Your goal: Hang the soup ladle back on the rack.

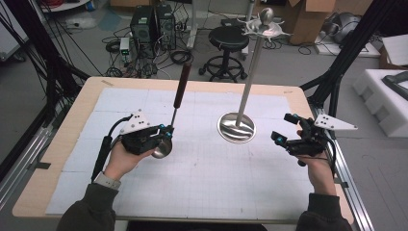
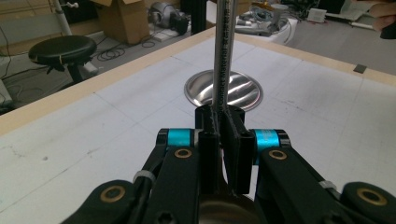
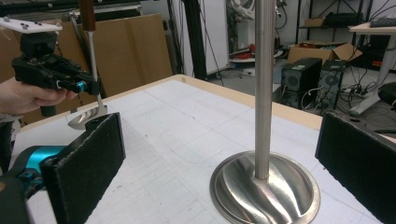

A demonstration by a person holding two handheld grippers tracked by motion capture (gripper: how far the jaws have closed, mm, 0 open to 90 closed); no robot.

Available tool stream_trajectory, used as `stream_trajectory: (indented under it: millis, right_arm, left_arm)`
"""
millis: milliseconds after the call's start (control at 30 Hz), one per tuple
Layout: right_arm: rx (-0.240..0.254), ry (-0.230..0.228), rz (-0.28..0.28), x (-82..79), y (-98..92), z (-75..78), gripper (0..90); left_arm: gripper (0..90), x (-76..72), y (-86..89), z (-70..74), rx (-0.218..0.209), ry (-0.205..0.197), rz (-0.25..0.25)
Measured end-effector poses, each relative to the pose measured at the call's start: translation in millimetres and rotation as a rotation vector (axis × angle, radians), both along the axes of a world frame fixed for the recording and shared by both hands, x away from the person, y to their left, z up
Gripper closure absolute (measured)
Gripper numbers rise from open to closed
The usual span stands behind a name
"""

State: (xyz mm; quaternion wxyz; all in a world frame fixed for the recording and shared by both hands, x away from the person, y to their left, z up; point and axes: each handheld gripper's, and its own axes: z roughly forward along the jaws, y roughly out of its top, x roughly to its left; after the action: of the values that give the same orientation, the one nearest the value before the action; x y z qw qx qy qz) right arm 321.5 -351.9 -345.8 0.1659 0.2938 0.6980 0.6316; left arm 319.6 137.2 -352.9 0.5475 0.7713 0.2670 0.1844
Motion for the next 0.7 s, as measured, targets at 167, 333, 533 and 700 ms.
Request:
stream_trajectory:
  millis: [167,333,533,700]
  right_arm:
    - [0.004,-0.001,-0.001,-0.4,-0.2,0.2,0.3]
    - [0.002,-0.002,0.000,-0.7,-1.0,0.5,0.4]
    - [0.009,-0.003,-0.001,-1.2,-1.3,0.9,0.3]
    - [0.012,-0.004,0.000,-1.7,-2.0,1.2,0.3]
  left_arm:
    - [84.6,3.9,-5.6,5.8,-0.022,-0.003,0.003]
    - [84.6,7.1,-10.5,13.1,-0.055,-0.006,-0.001]
    - [84.5,10.8,-20.4,19.5,-0.050,-0.006,-0.017]
    - [84.5,15.1,-25.7,22.2,-0.057,0.005,-0.027]
